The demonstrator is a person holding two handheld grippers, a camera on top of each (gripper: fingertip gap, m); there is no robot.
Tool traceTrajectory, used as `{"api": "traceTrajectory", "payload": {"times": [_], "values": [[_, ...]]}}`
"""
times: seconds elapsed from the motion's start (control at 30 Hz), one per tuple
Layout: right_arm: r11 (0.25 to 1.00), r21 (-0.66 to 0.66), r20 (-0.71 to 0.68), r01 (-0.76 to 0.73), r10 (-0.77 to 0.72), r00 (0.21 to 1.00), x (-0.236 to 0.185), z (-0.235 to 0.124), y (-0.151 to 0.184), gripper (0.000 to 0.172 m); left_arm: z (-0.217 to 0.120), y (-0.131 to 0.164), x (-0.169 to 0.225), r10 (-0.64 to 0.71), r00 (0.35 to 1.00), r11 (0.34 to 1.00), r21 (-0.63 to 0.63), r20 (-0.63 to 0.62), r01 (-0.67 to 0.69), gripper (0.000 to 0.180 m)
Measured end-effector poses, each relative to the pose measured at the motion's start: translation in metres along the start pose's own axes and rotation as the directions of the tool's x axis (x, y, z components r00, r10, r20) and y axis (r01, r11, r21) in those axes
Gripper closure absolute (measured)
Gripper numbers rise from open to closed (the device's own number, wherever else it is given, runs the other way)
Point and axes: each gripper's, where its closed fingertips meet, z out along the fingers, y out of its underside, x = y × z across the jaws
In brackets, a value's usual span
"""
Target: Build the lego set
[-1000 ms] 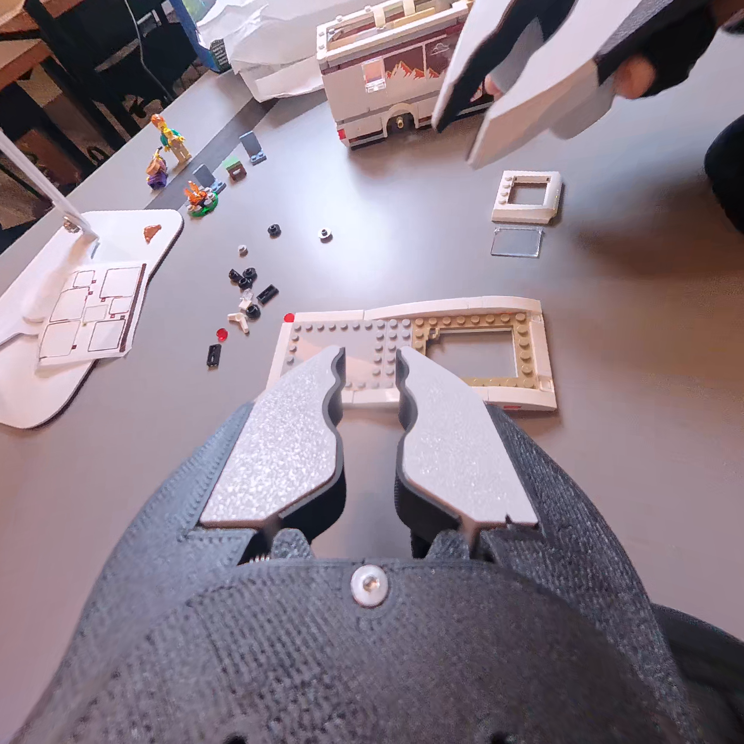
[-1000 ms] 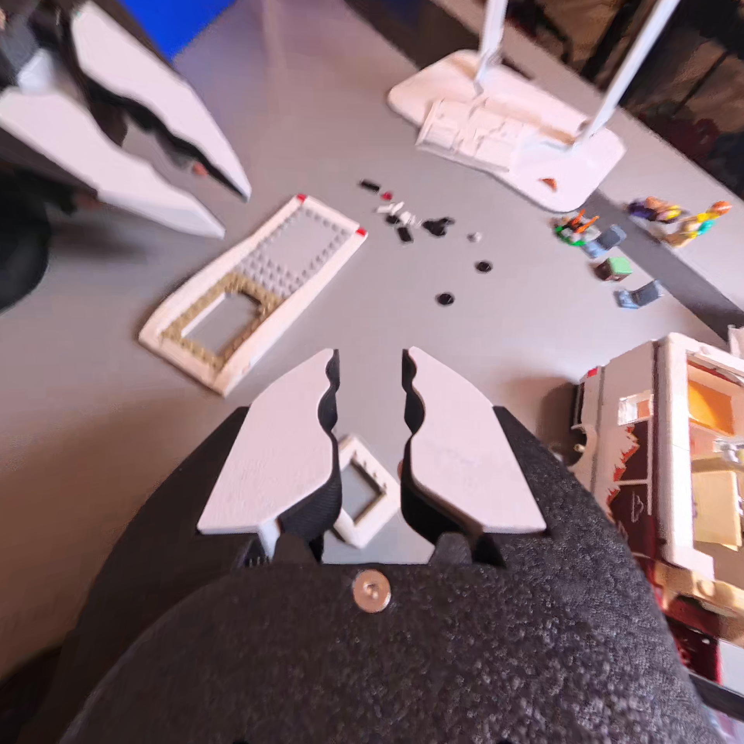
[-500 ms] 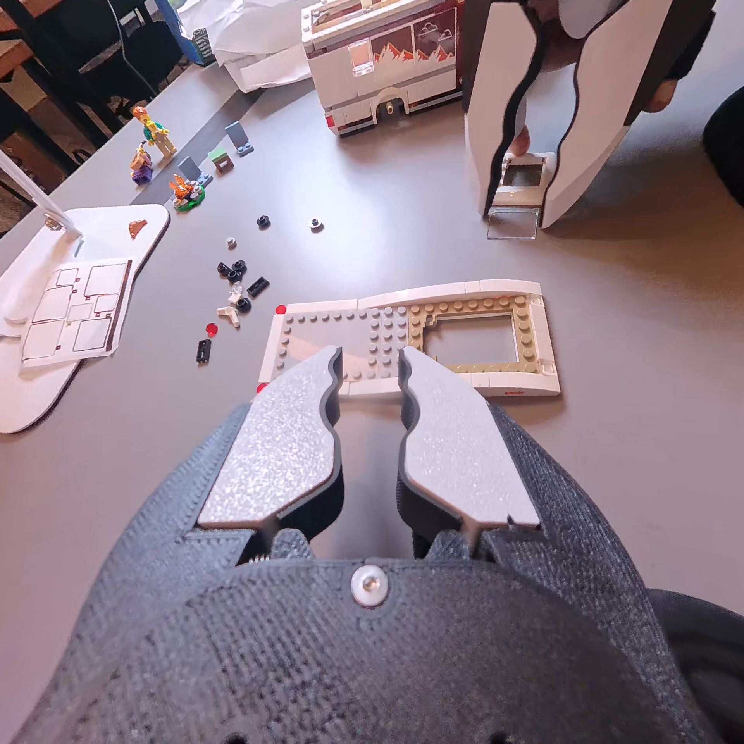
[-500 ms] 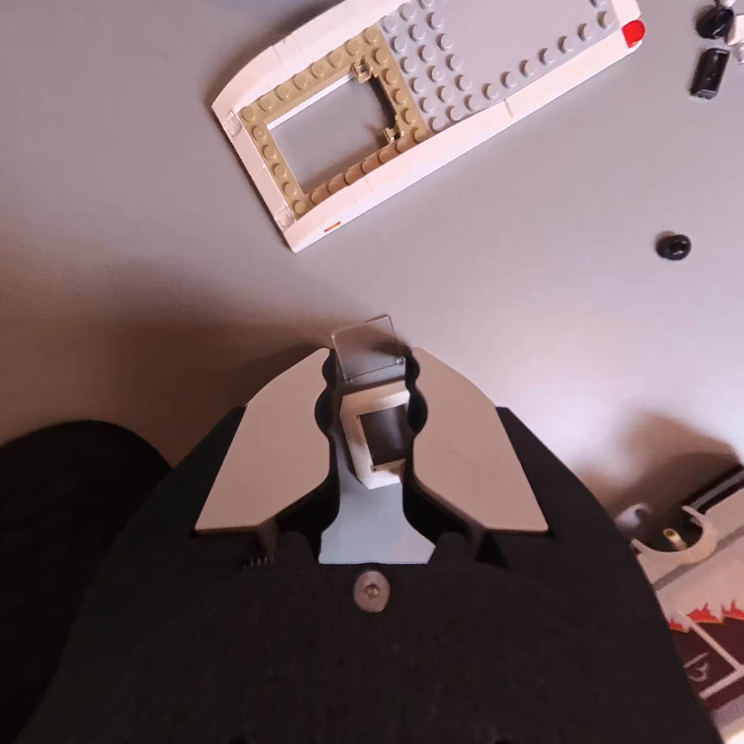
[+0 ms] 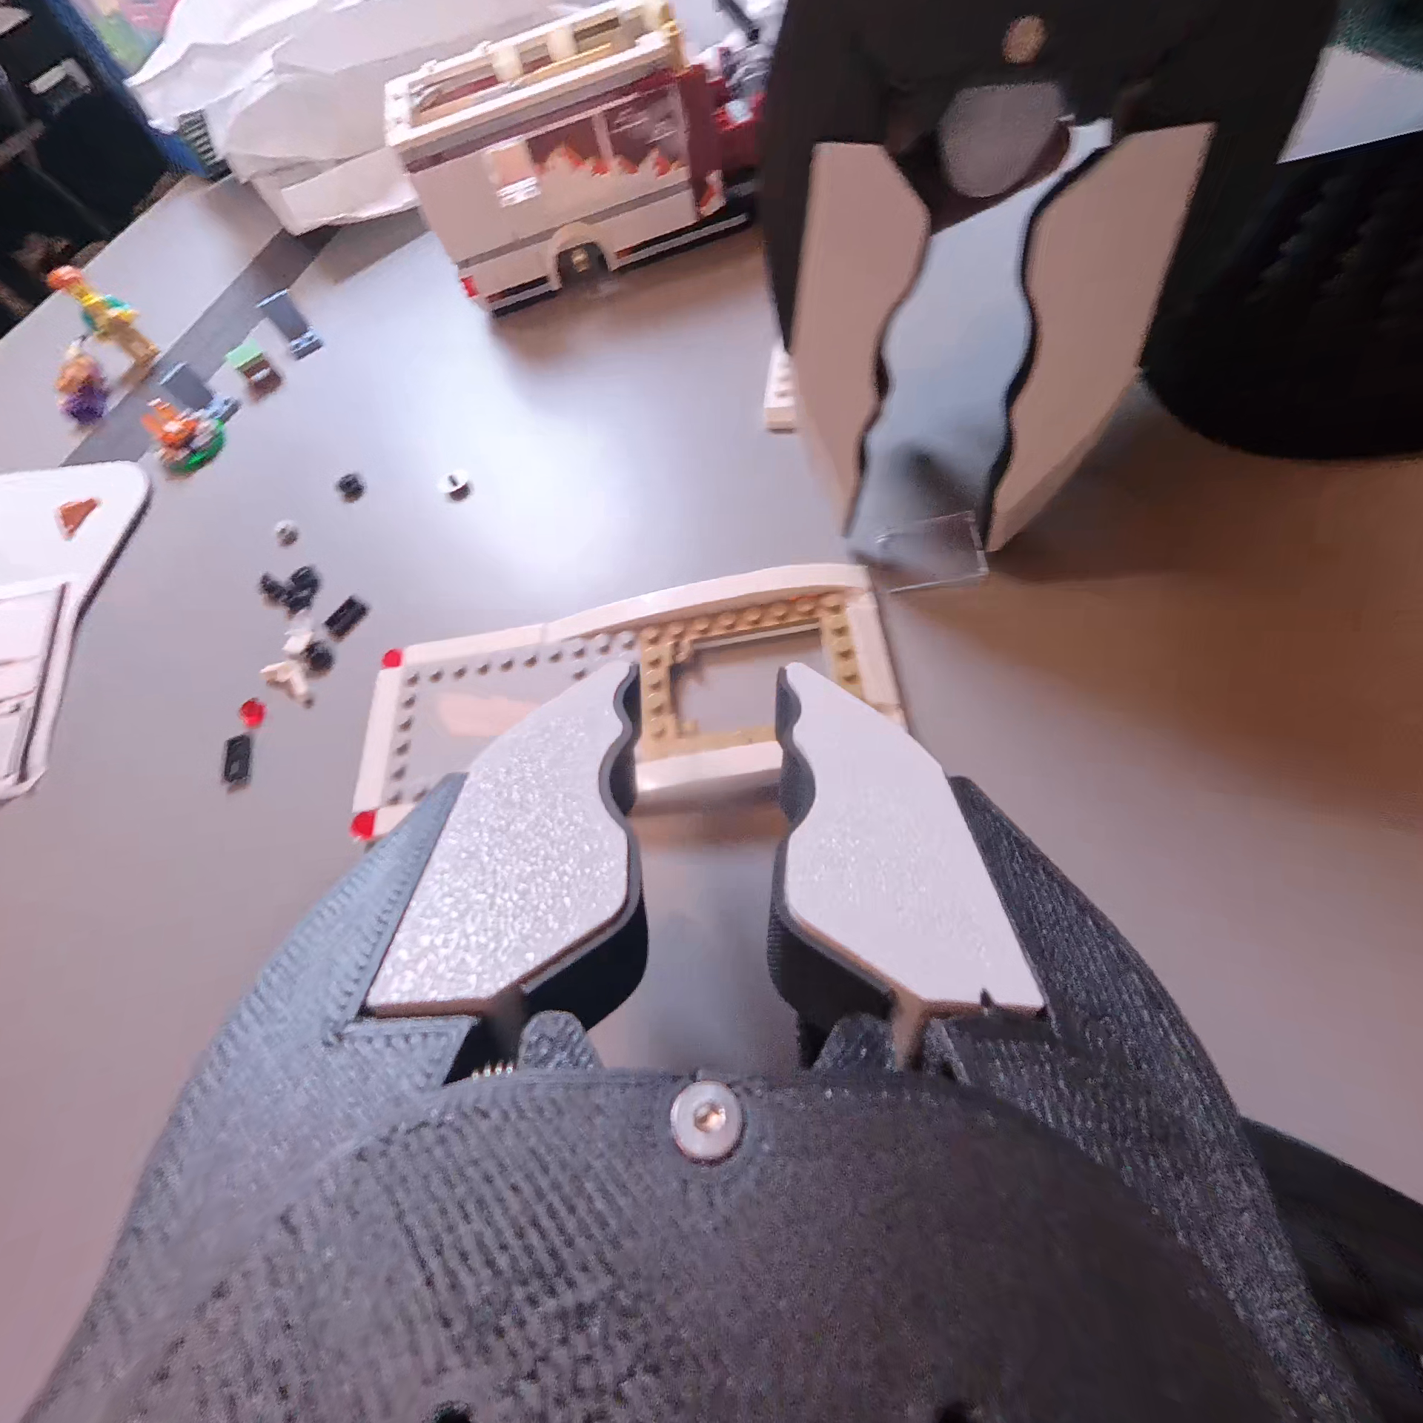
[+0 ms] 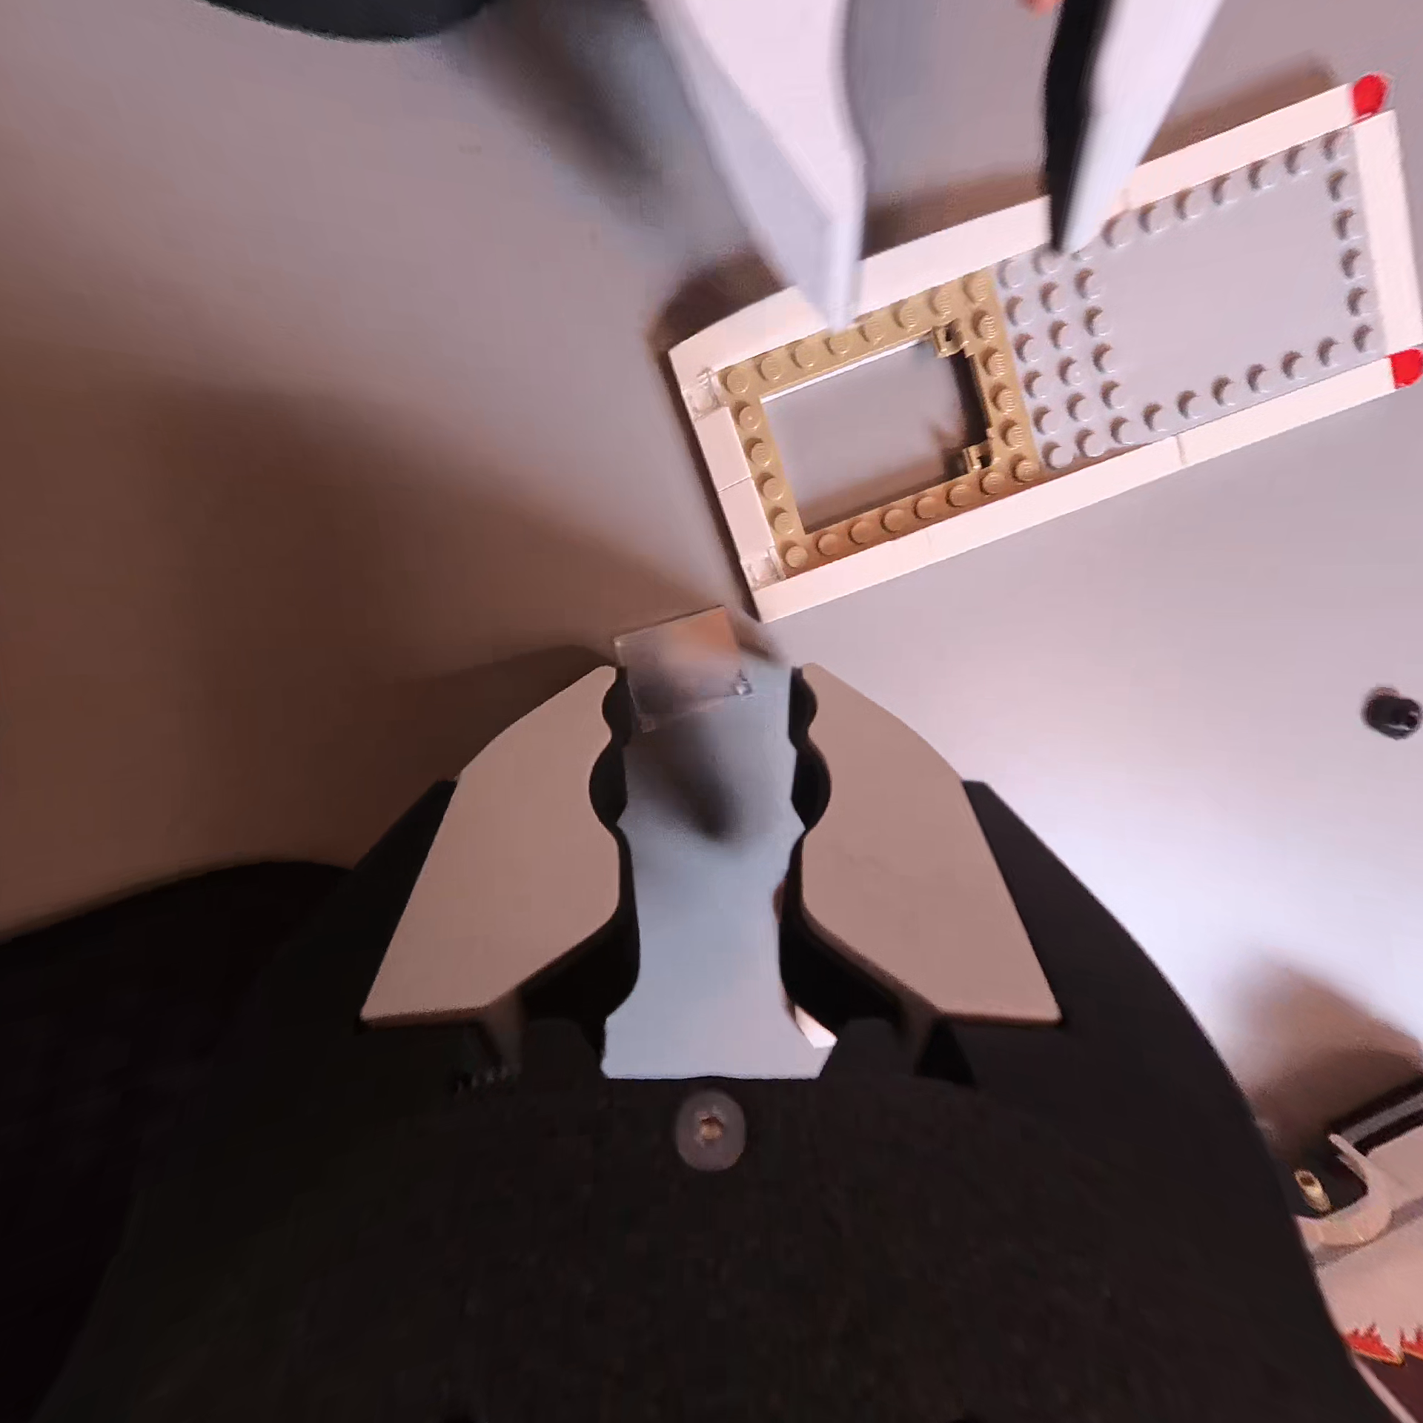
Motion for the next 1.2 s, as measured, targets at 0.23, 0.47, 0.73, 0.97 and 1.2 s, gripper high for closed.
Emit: {"api": "traceTrajectory", "payload": {"times": [0.23,0.47,0.73,0.97,1.2], "values": [[0.986,0.077,-0.12,-0.151,0.159,0.98,0.031,-0.04,0.043,0.116,0.018,0.013,0.035,0.106,0.99,0.985,-0.129,-0.098,-0.118,0.125],[0.967,0.036,-0.127,-0.251,0.254,0.959,0.045,-0.039,0.089,0.106,0.01,0.024,0.008,0.096,0.995,0.979,-0.177,-0.01,-0.096,0.137],[0.972,0.05,-0.073,-0.229,0.232,0.97,0.048,-0.029,0.078,0.126,-0.001,0.008,-0.004,0.016,1.0,0.998,-0.062,0.012,-0.015,0.136],[0.979,0.149,-0.093,-0.14,0.155,0.984,0.039,-0.023,0.038,0.129,0.005,0.001,0.011,-0.05,0.996,0.999,-0.004,-0.069,0.049,0.138],[0.961,0.271,-0.07,0.052,-0.034,0.997,-0.005,-0.017,-0.033,0.129,0.001,-0.012,0.031,-0.18,0.951,0.979,0.048,-0.25,0.198,0.127]]}}
